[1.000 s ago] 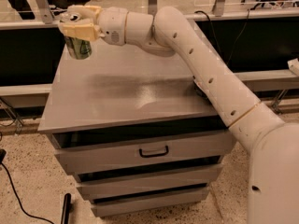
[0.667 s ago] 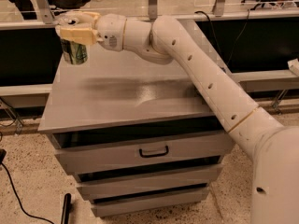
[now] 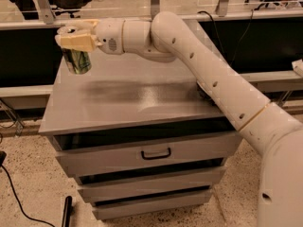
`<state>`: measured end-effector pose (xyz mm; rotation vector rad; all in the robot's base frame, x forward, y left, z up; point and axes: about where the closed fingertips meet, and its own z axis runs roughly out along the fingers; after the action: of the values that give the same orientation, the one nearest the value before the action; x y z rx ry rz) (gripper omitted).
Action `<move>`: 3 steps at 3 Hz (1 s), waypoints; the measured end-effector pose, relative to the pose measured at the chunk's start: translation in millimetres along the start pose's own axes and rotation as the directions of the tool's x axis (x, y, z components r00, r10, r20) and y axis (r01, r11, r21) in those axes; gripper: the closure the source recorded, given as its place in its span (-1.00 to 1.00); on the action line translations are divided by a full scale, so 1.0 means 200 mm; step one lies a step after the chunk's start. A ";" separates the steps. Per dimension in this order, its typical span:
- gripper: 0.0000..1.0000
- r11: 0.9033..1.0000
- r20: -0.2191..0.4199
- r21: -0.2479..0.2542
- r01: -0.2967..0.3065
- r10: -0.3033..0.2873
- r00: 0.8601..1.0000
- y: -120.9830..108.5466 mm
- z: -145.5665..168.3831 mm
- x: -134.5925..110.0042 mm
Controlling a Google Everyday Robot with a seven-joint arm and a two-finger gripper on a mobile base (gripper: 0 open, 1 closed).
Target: Place green can upright
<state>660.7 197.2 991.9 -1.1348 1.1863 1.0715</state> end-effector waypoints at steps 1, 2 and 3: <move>1.00 0.999 -0.016 -0.008 -0.033 0.033 0.999 0.01 0.02 0.09; 0.65 0.997 0.013 -0.033 -0.065 0.066 0.998 0.04 0.08 0.17; 0.17 0.996 0.011 -0.061 -0.070 0.070 0.997 0.07 0.12 0.21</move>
Offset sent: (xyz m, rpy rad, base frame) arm -0.0027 0.0254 -0.0557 0.0580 0.0958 0.0602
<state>654.2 223.8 950.3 -1.1384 1.1978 1.1738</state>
